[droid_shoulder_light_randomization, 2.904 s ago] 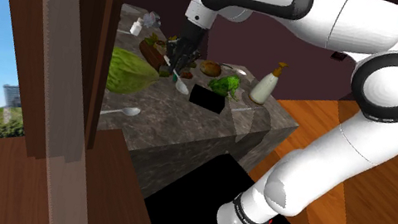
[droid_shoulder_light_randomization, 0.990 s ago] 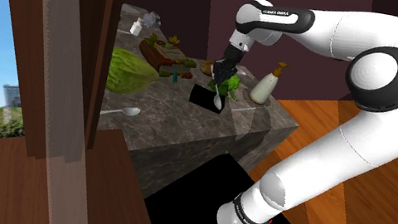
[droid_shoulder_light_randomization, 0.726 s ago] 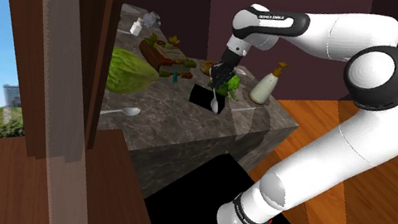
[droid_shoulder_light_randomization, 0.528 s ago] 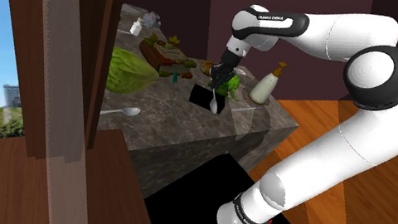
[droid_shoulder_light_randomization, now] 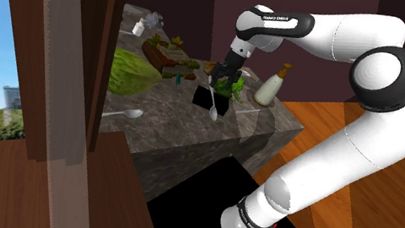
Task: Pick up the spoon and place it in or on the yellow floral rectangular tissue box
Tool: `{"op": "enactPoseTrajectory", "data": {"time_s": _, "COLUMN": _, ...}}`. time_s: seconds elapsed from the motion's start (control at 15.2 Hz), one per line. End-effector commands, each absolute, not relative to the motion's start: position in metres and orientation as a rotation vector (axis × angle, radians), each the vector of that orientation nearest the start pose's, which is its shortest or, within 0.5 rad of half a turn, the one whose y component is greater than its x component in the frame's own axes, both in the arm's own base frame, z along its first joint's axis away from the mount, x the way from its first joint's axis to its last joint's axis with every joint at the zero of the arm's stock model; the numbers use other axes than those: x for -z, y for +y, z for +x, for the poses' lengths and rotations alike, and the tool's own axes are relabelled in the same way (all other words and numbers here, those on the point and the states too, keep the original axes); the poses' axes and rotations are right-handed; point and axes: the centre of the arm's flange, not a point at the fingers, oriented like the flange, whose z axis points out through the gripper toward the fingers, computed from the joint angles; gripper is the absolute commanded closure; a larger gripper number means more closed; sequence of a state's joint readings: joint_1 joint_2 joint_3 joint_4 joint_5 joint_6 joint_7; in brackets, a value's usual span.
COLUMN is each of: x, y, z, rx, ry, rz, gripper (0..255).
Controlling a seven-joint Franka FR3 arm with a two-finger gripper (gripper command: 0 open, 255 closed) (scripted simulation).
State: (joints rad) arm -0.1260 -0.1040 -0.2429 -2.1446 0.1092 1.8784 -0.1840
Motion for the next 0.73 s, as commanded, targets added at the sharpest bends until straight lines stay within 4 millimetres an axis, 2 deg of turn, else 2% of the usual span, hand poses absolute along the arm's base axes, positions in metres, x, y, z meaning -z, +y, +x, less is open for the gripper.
{"op": "enactPoseTrajectory", "data": {"time_s": 0.0, "x": -0.435, "y": -0.174, "z": 0.468, "rx": -0.186, "ry": 0.331, "rz": -2.951, "gripper": 0}}
{"op": "enactPoseTrajectory", "data": {"time_s": 0.07, "x": -0.435, "y": -0.174, "z": 0.468, "rx": -0.186, "ry": 0.331, "rz": -2.951, "gripper": 0}}
{"op": "enactPoseTrajectory", "data": {"time_s": 0.33, "x": -0.484, "y": -0.183, "z": 0.473, "rx": -0.186, "ry": 0.331, "rz": -2.951, "gripper": 0}}
{"op": "enactPoseTrajectory", "data": {"time_s": 0.66, "x": -0.484, "y": -0.183, "z": 0.473, "rx": -0.186, "ry": 0.331, "rz": -2.951, "gripper": 0}}
